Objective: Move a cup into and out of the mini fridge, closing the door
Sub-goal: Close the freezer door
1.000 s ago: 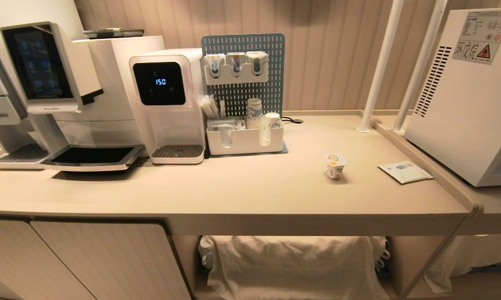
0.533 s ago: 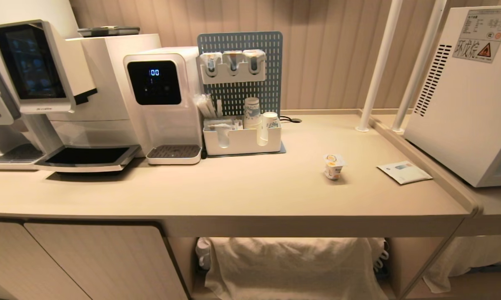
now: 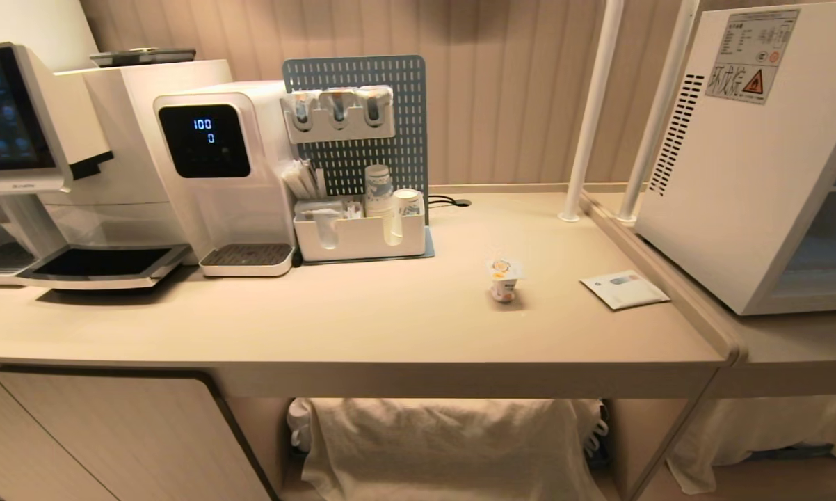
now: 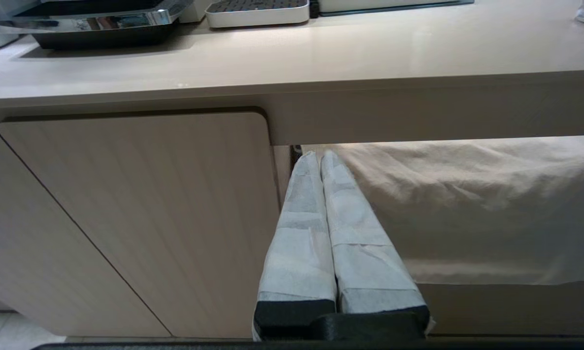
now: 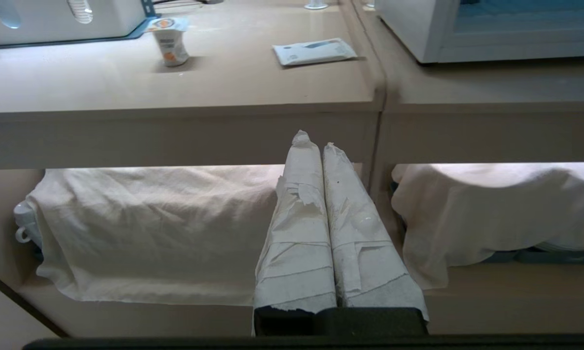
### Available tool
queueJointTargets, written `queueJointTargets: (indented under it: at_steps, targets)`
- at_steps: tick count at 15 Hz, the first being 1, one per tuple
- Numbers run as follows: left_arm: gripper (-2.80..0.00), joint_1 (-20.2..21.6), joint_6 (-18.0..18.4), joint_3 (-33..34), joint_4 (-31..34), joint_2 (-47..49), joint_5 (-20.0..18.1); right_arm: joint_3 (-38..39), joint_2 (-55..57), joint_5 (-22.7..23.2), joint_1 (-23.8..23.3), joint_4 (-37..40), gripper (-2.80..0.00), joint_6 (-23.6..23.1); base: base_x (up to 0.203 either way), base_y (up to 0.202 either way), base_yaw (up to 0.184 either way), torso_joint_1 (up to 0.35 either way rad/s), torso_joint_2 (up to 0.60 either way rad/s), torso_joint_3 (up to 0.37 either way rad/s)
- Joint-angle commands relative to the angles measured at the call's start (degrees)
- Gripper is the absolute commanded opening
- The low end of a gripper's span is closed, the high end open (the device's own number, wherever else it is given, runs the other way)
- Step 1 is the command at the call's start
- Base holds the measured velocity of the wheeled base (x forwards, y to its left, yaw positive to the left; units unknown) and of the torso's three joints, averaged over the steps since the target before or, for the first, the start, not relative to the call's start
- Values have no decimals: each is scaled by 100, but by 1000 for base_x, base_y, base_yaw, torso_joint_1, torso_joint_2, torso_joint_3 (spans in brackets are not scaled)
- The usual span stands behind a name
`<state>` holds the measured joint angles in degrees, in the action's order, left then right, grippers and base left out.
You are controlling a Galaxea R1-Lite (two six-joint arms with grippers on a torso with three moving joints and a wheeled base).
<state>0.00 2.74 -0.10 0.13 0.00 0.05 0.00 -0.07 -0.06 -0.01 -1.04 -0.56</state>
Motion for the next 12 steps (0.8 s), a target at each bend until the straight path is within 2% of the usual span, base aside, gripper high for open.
queueJointTargets:
  at_steps: [1,12]
  targets:
    - [-280,0,-2,1,4,9,4,62,7,-3,1,-1,-280,3,0,-194,1,-1,2,4]
    - [-280,0,-19,10,-5,6,13,62,7,6,1,-10,-280,3,0,-195,2,0,2,3]
